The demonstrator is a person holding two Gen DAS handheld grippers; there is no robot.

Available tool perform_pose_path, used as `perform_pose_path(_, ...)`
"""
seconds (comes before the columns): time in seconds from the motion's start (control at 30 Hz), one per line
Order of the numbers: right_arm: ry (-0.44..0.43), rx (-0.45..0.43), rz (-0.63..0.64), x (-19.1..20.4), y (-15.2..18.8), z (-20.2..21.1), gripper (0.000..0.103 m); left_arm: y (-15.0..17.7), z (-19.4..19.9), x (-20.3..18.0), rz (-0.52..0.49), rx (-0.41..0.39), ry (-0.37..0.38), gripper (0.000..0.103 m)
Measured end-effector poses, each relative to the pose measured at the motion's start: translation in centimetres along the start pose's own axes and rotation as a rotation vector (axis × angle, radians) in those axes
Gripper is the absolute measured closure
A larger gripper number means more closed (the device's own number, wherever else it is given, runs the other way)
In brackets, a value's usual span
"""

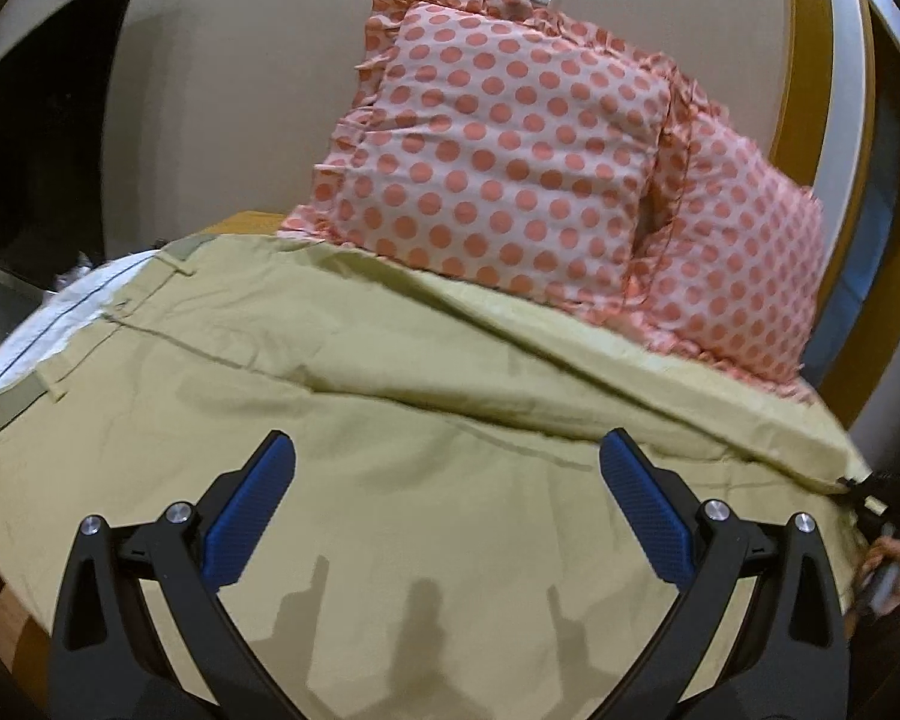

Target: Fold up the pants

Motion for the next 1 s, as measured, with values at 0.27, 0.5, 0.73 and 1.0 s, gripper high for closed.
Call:
perform_pose_path(0.27,-0.125,-0.187,0.051,-0.6,-1.6,8.4,0.102,-4.8,-4.8,4.3,0.136,0.056,-0.023,0.003)
perform_pose_path(0.5,-0.115,-0.178,0.035,-1.6,-1.3,8.3,0.101,-8.6,-14.1,6.8,0.253,0.199,-0.102,0.008)
perform_pose_path(0.73,-0.113,-0.169,0.061,-1.3,-1.1,8.1,0.101,-9.7,-24.4,6.5,0.213,0.423,-0.32,0.008)
perform_pose_path(1.0,-0.12,-0.153,0.089,-1.4,-1.1,7.3,0.101,-10.2,-23.9,7.5,0.242,0.429,-0.281,0.098)
Point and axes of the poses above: each gripper's, at about its wrist camera, not at the fingertips, and z roughly against the way its jaws point, x to its left, y to its underside, the point moved 1 cm from there along -z, roughly the way its jaws point, and after that the axes turned 9 degrees about -x, right-handed, at the moved point
